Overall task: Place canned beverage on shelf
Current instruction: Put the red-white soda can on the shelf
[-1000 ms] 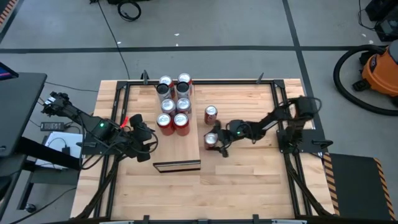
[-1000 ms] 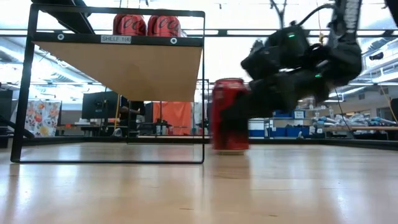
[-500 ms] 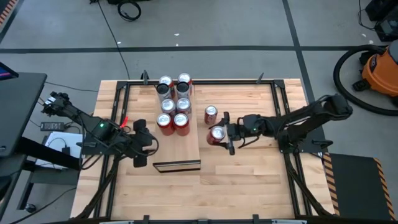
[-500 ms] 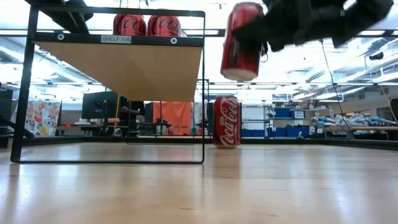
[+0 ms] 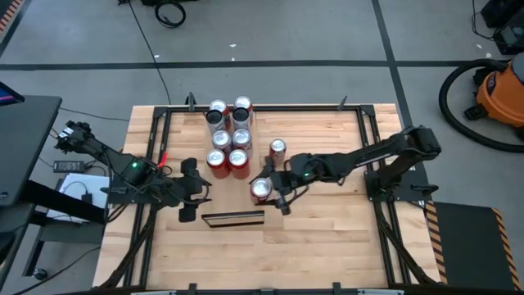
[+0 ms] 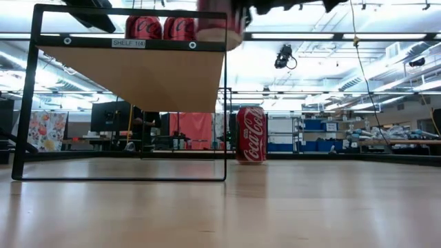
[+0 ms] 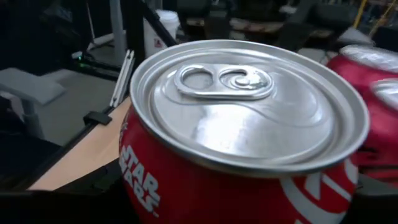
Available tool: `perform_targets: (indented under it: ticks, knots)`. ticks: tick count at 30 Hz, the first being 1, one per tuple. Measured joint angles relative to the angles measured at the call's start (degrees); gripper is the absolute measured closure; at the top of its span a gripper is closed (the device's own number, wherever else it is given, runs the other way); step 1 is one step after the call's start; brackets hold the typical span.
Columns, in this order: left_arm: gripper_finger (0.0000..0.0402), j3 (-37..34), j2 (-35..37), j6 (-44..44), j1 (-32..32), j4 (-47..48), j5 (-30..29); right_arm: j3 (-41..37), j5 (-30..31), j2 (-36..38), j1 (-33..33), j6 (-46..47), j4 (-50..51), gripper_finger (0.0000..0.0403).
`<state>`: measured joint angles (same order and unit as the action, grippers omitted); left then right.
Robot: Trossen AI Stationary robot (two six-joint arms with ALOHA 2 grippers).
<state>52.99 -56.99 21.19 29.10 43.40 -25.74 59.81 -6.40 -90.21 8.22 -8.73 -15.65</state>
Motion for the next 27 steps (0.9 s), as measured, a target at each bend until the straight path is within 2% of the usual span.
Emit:
perform_targets:
  ticks: [10,27]
  knots:
    - [0.0168,0.0,0.0,0.0,0.0,-0.4,0.0,9.1,-0.8,-9.7,-0.7,0.2,2.5,0.0079]
    - [0.0168,0.0,0.0,0.0,0.0,-0.4,0.0,9.3,2.0,-8.6,-1.2,-2.4,-0.4,0.0037]
